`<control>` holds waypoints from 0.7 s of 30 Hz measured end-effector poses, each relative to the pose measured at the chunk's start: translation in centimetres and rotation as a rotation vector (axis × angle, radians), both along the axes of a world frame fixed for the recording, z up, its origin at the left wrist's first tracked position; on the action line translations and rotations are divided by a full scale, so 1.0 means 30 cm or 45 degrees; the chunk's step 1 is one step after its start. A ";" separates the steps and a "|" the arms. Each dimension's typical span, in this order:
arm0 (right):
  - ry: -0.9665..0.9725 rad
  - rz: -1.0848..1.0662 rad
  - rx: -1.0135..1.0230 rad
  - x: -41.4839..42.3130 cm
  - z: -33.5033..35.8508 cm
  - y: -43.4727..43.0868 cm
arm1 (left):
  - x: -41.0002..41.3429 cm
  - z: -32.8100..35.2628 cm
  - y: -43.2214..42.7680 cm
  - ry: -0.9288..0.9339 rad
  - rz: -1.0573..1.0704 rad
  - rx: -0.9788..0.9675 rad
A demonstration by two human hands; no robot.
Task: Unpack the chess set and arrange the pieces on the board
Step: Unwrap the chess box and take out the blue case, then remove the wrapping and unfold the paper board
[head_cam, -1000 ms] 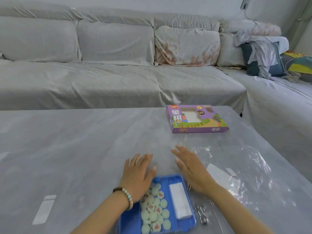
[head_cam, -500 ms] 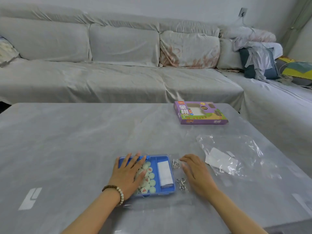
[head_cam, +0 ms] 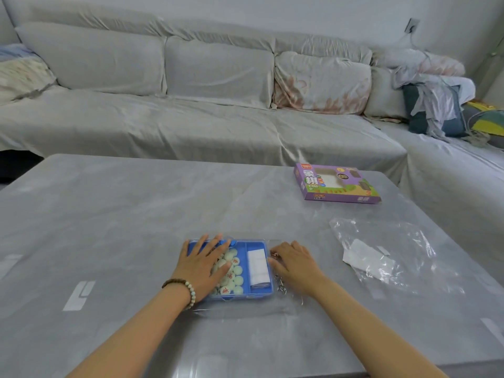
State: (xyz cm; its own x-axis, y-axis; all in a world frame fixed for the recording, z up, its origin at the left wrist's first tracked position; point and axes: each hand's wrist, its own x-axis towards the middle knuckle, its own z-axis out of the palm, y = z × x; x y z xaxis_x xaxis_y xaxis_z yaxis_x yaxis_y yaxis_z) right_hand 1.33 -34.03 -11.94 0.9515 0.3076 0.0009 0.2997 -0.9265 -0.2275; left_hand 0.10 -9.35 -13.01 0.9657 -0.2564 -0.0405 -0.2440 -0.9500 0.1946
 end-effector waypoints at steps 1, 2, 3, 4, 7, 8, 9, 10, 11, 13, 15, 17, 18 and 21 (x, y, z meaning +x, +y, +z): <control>0.016 0.004 0.035 0.002 0.003 -0.003 | 0.000 0.002 -0.001 -0.007 0.005 0.001; 0.032 0.013 0.057 0.004 0.006 -0.007 | -0.001 0.002 -0.003 -0.017 0.008 0.004; 0.047 0.022 0.083 0.007 0.010 -0.012 | -0.001 0.003 -0.004 -0.027 0.011 0.002; 0.062 0.022 0.135 0.008 0.015 -0.018 | -0.001 0.004 -0.008 -0.031 0.014 -0.002; 0.178 -0.030 0.423 0.015 0.020 -0.033 | 0.006 0.019 -0.038 -0.053 0.063 -0.065; 0.205 -0.051 0.524 0.020 0.020 -0.039 | 0.013 0.026 -0.056 -0.089 0.092 -0.110; 0.243 -0.084 0.652 0.025 0.020 -0.044 | 0.023 0.033 -0.076 -0.132 0.117 -0.161; 0.284 -0.132 0.815 0.034 0.021 -0.050 | 0.036 0.039 -0.100 -0.164 0.131 -0.218; 0.310 -0.205 0.995 0.048 0.023 -0.057 | 0.054 0.041 -0.124 -0.183 0.132 -0.278; 0.300 -0.396 1.239 0.101 0.027 -0.080 | 0.098 0.040 -0.173 -0.218 0.098 -0.365; 0.241 -0.550 1.330 0.174 0.031 -0.115 | 0.145 0.039 -0.216 -0.225 0.056 -0.379; 0.168 -0.707 1.384 0.268 0.028 -0.164 | 0.196 0.028 -0.252 -0.199 0.026 -0.367; 0.142 -0.792 1.398 0.315 0.025 -0.187 | 0.216 0.019 -0.268 -0.173 0.027 -0.370; 0.120 -0.947 1.450 0.442 0.008 -0.243 | 0.245 -0.005 -0.301 -0.132 0.030 -0.343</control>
